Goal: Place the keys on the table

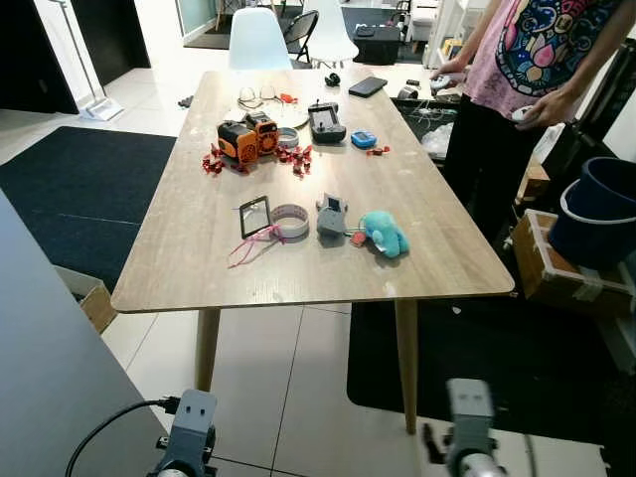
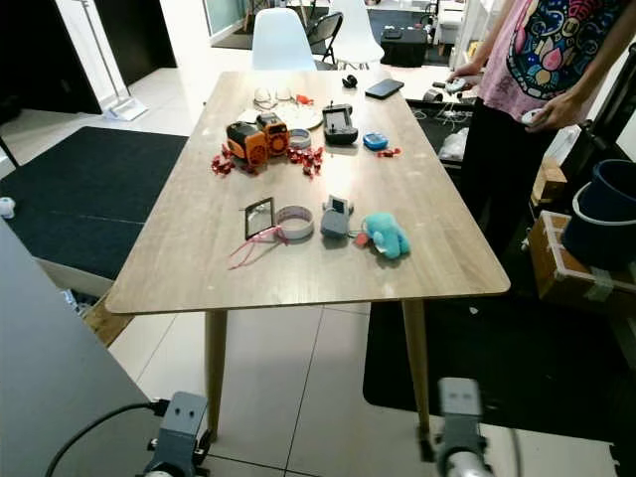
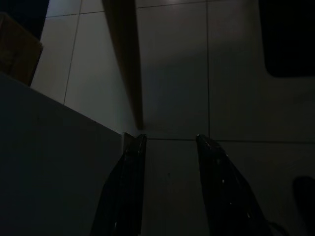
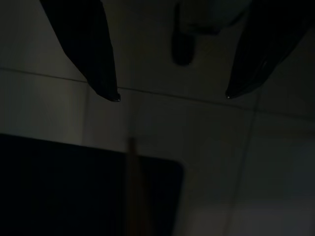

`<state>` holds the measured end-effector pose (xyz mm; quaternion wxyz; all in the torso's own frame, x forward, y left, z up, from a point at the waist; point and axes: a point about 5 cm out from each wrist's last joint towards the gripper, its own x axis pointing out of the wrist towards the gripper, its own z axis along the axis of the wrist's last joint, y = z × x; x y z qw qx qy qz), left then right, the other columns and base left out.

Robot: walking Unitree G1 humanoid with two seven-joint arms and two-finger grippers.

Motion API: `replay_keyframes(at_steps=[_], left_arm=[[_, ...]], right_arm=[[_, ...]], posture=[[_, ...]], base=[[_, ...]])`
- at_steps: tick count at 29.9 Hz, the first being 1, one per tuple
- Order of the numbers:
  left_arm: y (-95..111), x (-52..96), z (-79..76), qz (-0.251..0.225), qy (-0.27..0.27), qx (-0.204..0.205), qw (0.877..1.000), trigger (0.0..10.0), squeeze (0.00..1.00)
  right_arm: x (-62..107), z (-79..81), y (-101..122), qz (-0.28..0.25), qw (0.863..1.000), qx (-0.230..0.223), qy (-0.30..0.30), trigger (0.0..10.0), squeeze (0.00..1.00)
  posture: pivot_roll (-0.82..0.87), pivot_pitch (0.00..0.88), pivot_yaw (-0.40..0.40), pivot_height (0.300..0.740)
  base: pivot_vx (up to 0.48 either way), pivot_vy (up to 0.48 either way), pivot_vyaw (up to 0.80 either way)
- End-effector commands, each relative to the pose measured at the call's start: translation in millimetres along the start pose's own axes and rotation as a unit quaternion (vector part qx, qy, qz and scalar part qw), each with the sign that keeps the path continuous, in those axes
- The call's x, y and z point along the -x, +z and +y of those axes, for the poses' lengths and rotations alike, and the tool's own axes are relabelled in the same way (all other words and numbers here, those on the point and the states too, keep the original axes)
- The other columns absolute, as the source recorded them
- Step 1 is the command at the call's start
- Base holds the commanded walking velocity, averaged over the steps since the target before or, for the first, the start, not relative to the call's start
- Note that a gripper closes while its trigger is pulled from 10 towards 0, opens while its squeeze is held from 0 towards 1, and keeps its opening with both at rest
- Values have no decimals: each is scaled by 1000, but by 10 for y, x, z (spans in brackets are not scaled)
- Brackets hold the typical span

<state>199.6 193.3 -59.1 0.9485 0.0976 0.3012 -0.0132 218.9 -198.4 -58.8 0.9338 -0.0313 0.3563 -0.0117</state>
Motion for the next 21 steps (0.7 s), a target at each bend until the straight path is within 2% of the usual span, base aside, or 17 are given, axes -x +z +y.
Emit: replay_keyframes(at_steps=[1,6,15,21], left_arm=[[-77,21,5,20,8,30,999,10000,0],[-86,29,-3,19,5,36,999,10000,0],[-124,62,13,15,-3,22,1000,10000,0],[-144,103,-18,-1,-21,30,999,10000,0]], right_arm=[[2,69,-28,9,1000,11,27,10000,0],[16,155,-80,16,999,19,48,10000,0],[46,181,-154,16,999,22,40,10000,0],[68,217,-196,11,999,29,44,10000,0]], posture=[[29,73,1,740],[40,65,-8,740],[46,61,-14,740],[47,65,-15,740]], base=[[0,0,0],[0,0,0],[0,0,0],[0,0,0]])
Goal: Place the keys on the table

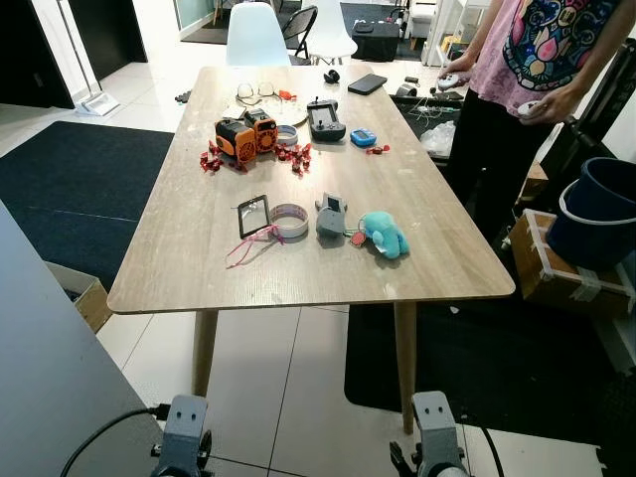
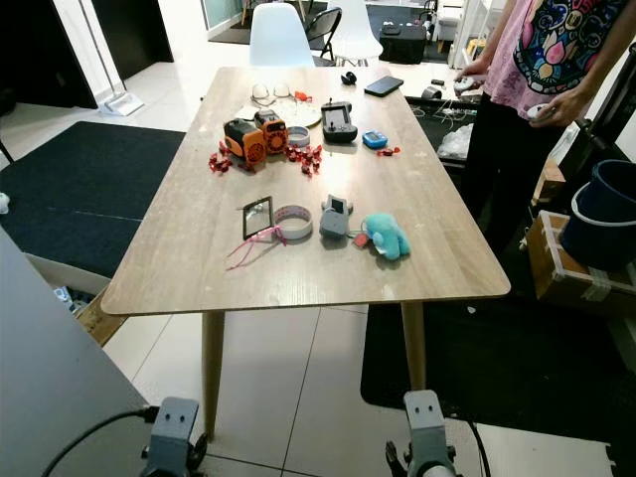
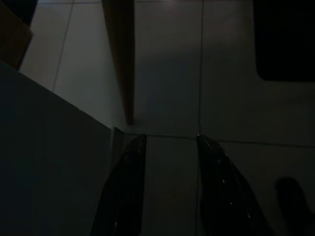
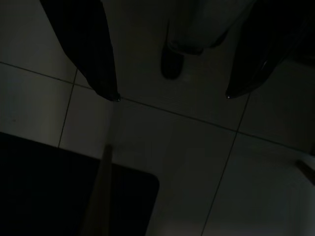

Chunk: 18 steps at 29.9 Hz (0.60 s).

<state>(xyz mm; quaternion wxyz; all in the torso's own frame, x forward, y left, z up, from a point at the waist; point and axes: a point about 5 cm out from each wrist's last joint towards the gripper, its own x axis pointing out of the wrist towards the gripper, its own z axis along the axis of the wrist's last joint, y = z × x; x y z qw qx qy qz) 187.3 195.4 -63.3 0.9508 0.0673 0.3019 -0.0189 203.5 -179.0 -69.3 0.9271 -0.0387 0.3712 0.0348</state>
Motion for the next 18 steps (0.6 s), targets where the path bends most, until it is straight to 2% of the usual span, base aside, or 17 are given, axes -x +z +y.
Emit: replay_keyframes(at_steps=[1,18], left_arm=[[-38,26,-19,0,-6,3,1000,10000,0],[-57,45,-86,-8,-19,27,999,10000,0]], right_arm=[[12,18,-24,-3,1000,5,3,10000,0],[15,58,-25,-6,999,51,18,10000,0]], posture=[[47,65,-15,740],[41,63,-11,740]], base=[[0,0,0],[0,0,0]])
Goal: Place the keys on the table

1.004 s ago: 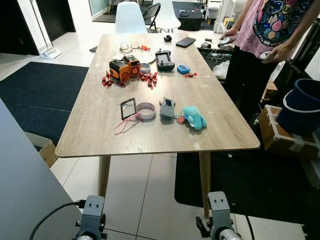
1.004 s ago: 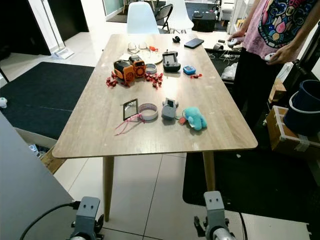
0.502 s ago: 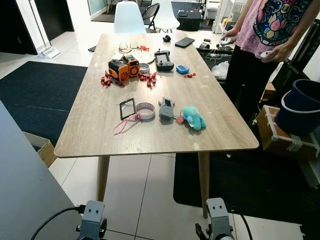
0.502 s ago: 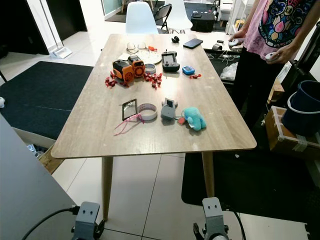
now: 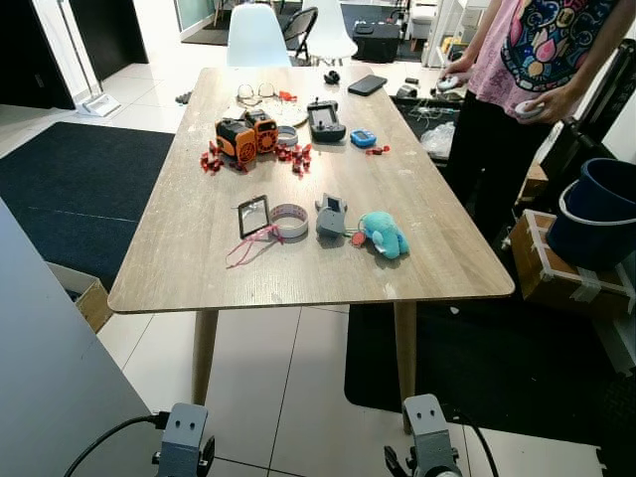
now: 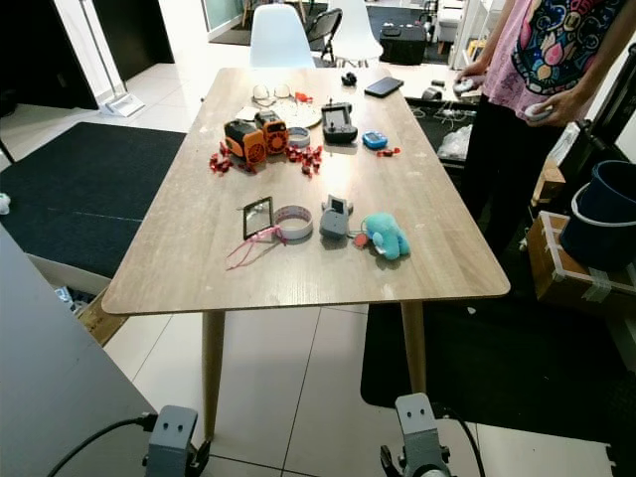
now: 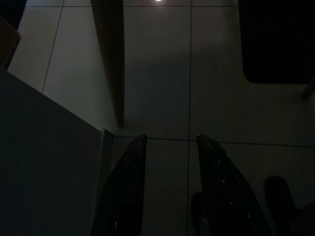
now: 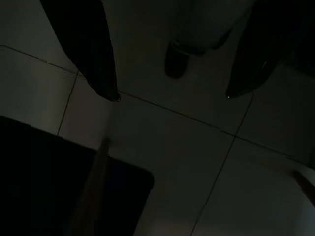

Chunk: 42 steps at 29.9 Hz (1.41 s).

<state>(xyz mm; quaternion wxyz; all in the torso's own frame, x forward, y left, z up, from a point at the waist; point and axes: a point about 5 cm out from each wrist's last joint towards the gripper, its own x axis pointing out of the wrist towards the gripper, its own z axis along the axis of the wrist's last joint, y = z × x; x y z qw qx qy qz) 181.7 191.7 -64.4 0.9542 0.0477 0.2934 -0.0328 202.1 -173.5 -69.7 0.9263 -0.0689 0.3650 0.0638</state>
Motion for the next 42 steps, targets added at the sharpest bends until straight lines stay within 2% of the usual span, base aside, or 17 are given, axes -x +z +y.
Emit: replay_keyframes(at_steps=[1,15,25,34,42], left_arm=[[-23,4,-44,2,0,13,1000,10000,0],[-11,-7,-51,1,-8,15,1000,10000,0],[7,-9,-22,-6,6,17,1000,10000,0],[32,-20,-57,-8,-28,-14,999,10000,0],[50,-31,-101,-14,-28,-13,999,10000,0]], right_arm=[[9,3,-17,0,1000,15,3,10000,0],[7,-3,-11,0,1000,23,2,10000,0],[12,-55,-13,0,1000,21,-19,10000,0],[22,-151,-15,2,999,7,-40,10000,0],[19,-201,12,1,999,22,-40,10000,0]], posture=[[41,63,-11,740],[44,65,-13,740],[43,64,-8,740],[32,51,-18,740],[21,46,-29,740]], base=[[0,0,0],[0,0,0],[0,0,0],[0,0,0],[0,0,0]])
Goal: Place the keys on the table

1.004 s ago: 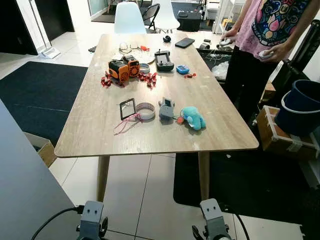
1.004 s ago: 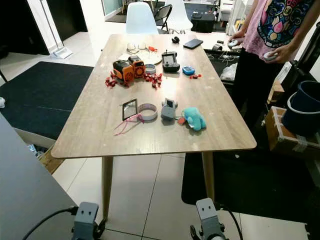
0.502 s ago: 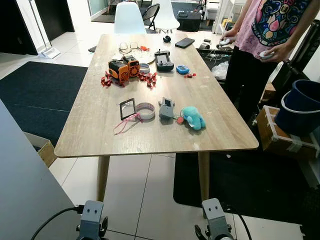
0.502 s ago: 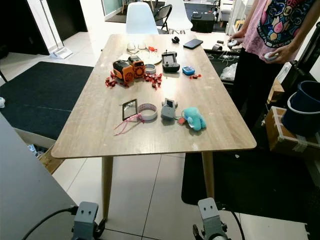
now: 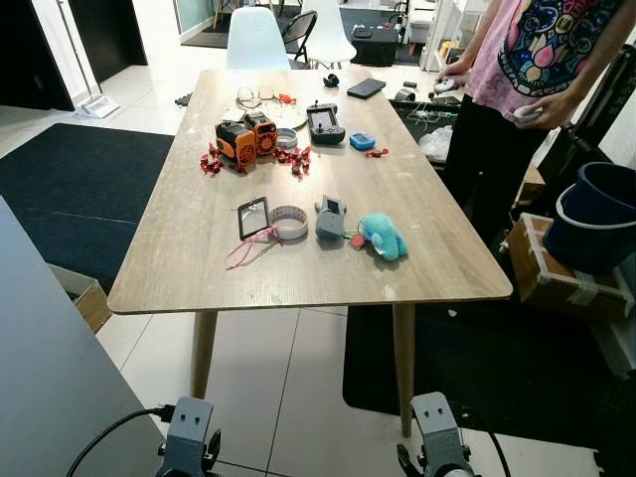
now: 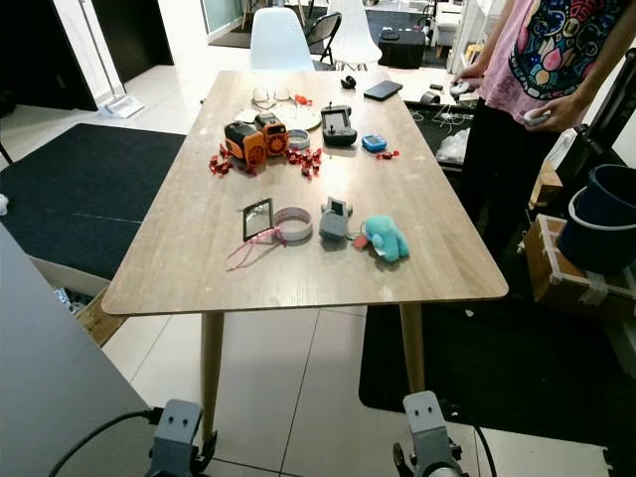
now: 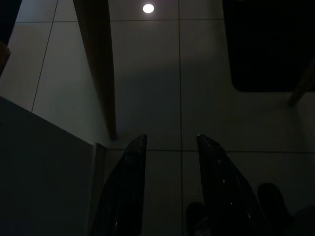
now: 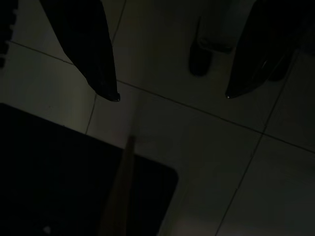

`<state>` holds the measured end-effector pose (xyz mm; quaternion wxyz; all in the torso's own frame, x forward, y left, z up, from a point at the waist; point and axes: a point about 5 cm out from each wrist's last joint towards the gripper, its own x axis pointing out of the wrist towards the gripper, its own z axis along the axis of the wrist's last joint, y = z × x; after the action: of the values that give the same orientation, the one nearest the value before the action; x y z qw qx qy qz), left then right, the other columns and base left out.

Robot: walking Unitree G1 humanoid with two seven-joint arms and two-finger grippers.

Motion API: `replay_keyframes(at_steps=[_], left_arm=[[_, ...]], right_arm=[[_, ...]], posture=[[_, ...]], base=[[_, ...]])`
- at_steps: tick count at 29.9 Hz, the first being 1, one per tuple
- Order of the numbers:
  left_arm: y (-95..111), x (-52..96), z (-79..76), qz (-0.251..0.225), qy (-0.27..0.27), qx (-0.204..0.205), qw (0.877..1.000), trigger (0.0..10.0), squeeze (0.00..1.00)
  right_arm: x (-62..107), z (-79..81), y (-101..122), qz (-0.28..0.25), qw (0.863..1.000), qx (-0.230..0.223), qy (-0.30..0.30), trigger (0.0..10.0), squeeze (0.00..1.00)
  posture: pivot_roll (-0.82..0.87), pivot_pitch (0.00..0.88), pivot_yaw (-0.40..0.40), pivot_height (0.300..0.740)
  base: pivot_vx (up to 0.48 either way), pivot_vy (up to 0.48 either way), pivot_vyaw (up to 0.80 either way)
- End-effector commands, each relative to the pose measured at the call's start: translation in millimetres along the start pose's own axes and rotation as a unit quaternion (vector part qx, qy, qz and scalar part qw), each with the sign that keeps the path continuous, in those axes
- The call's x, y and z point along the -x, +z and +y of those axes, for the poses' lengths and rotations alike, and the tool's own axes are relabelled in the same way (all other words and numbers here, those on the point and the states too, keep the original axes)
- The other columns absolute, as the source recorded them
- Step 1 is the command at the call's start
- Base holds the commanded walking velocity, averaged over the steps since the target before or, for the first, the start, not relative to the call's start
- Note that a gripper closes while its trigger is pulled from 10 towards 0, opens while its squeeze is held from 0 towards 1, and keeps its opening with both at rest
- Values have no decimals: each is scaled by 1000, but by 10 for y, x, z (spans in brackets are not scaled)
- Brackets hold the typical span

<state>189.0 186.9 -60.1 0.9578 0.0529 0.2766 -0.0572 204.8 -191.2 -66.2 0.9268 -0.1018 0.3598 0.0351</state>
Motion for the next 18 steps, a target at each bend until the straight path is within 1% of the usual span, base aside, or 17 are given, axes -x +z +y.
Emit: replay_keyframes(at_steps=[1,11,18], left_arm=[[-19,-2,-72,2,-7,2,1000,10000,0],[29,-30,-89,-5,-10,2,1000,10000,0],[9,-5,-100,-8,-8,4,1000,10000,0]], right_arm=[[-4,-19,10,1,1000,8,2,10000,0],[-23,-10,66,-6,1000,11,7,10000,0],[-15,13,48,-7,1000,13,11,10000,0]], posture=[[18,48,-30,740],[3,61,-30,740],[3,69,-34,740]], base=[[0,0,0],[0,0,0],[0,0,0]])
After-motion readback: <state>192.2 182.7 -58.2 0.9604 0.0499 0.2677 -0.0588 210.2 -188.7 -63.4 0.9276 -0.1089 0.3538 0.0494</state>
